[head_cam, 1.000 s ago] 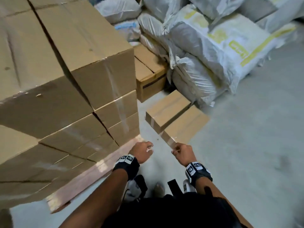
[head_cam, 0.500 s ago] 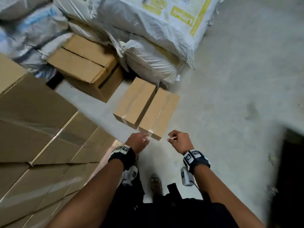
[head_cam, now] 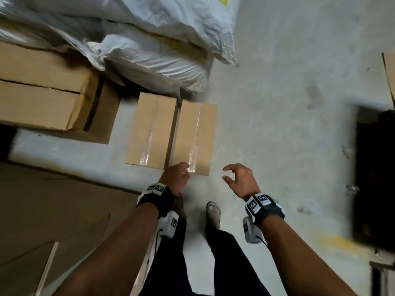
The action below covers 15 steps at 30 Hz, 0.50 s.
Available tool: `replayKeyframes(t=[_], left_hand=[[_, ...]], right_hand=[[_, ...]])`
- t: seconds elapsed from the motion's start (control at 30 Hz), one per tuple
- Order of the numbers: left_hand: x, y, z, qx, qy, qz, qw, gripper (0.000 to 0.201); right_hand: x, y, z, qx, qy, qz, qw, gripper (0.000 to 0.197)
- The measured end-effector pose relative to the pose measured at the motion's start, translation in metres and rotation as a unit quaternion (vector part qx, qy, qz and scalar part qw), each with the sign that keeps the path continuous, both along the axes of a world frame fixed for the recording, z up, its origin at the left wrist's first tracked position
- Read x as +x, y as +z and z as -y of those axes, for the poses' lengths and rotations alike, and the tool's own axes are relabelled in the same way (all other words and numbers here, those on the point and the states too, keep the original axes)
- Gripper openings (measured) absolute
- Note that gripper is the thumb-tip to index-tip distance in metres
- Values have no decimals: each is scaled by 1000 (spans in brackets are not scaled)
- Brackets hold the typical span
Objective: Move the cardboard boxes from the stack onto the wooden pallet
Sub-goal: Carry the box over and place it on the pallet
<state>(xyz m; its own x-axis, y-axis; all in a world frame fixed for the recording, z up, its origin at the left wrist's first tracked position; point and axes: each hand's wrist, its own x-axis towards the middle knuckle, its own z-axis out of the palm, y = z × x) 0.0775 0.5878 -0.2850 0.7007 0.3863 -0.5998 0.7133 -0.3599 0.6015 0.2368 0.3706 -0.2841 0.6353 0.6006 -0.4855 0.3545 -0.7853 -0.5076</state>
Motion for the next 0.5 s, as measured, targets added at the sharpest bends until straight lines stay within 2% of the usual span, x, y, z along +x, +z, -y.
replayKeyframes(t=[0.1, 0.23, 0.4, 0.5], left_hand=[[4, -40, -13, -10, 5, -25, 1000, 36], [12, -115, -26, 3, -14, -50, 999, 34], [27, -227, -34, 15, 0, -53, 998, 40], [41, -297, -39, 37, -23, -38, 998, 45]], right_hand=[[5, -39, -8, -5, -14, -17, 1000, 25], [16, -110, -21, -12, -21, -40, 999, 27], [37, -223, -39, -7, -8, -45, 999, 33], [52, -295, -48, -12, 10, -31, 999, 36]])
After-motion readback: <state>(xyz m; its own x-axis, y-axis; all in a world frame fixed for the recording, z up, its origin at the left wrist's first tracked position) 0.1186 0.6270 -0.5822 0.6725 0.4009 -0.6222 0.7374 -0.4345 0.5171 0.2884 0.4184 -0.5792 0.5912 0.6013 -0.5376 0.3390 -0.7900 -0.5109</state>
